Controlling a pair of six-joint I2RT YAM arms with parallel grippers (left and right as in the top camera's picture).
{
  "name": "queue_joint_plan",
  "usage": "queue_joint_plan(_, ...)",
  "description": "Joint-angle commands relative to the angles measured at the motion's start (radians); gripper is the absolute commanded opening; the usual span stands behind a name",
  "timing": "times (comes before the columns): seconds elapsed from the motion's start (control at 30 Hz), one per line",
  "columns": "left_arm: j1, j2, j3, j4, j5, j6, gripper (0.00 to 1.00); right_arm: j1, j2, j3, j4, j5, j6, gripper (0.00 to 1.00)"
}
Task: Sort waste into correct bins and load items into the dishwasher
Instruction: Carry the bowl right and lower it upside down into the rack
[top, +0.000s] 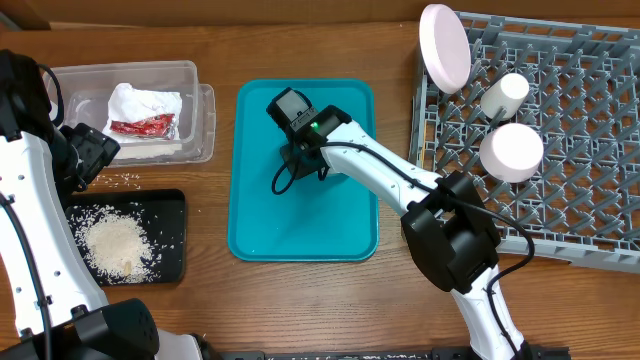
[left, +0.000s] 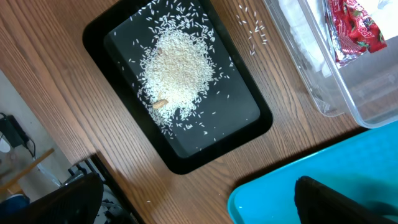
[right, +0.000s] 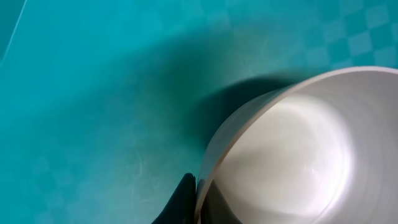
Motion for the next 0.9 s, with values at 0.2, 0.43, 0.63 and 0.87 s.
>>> queue_joint_plan(0.2, 0.003, 0.006, 0.0, -0.002, -0.003, 0.019, 1.0, -0.025, -0.113, 0.312, -0.25, 0.129, 0.03, 0.04)
queue_joint_plan(0.43, 0.003, 0.006, 0.0, -0.001, -0.003, 0.019, 1.0, -0.19, -0.188, 0.594, -0.519, 0.191, 0.154, 0.04)
queue_joint_plan(0.63, 0.003, 0.006, 0.0, -0.001, -0.003, 0.019, 1.0, -0.482, -0.236, 0.627, -0.62, -0.032, 0.156, 0.04)
queue_joint_plan(0.87, 0.003, 0.006, 0.0, -0.002, -0.003, 0.019, 1.0, -0.888, -0.222, 0.584, -0.642, -0.339, 0.045, 0.04)
